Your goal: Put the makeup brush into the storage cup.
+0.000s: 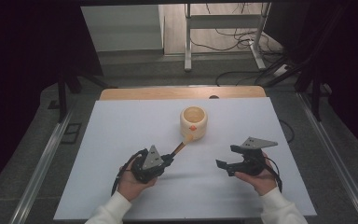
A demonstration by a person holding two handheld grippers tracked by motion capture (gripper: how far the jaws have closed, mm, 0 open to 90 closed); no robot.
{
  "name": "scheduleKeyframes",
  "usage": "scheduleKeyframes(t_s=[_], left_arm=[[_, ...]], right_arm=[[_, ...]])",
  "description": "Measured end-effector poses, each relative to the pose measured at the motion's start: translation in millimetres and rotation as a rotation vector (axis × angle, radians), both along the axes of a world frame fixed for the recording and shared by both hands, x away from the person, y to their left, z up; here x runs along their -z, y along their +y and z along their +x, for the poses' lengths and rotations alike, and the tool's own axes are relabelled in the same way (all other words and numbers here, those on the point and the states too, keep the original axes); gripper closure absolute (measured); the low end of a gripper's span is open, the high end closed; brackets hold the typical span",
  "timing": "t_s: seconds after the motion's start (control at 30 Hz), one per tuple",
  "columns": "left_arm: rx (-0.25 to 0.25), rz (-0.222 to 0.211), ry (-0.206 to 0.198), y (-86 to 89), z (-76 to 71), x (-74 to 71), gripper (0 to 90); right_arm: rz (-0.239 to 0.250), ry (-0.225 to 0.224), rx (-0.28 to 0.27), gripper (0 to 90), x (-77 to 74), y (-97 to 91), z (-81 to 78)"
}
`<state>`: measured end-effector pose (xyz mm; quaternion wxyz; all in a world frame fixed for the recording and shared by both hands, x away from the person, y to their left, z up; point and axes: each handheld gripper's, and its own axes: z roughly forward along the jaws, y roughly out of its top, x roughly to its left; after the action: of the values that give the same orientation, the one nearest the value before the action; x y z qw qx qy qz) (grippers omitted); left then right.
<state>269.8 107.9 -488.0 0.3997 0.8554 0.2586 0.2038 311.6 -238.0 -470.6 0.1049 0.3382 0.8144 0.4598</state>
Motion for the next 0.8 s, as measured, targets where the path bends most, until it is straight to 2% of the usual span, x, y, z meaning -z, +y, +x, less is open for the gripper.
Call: scheduleKeyframes(t_s=[0.07, 0.1, 0.13, 0.33, 0.47, 0.63, 0.8], left_arm=[[-0.001, -0.005, -0.004, -0.3, -0.3, -0.2, 79.3], [0.0, -0.006, -0.008, -0.6, -0.6, -0.5, 79.3], [-0.001, -0.016, -0.01, -1.6, -1.0, -0.8, 79.3], [0.004, -0.033, -0.007, -5.4, -1.8, -0.7, 79.3], [0.007, -0.032, -0.009, -7.2, -2.4, -0.8, 79.3], [0.01, -0.041, -0.005, -11.0, -2.3, -0.1, 79.2], [0.015, -0.045, -0.008, -17.4, -2.5, 0.4, 79.3]], right_arm=[[0.016, 0.003, -0.008, 13.3, 0.0, 1.2, -0.4], [0.062, 0.007, -0.02, 13.4, 0.2, 6.3, -2.2], [0.086, -0.001, -0.022, 13.8, 0.3, 9.4, -3.4], [0.184, -0.027, -0.048, 16.9, -2.0, 32.3, -12.2], [0.198, -0.026, -0.079, 19.6, -0.8, 46.3, -14.9], [0.22, -0.02, -0.083, 20.8, 2.7, 54.3, -14.7], [0.278, -0.019, -0.075, 23.3, 2.6, 63.9, -13.6]])
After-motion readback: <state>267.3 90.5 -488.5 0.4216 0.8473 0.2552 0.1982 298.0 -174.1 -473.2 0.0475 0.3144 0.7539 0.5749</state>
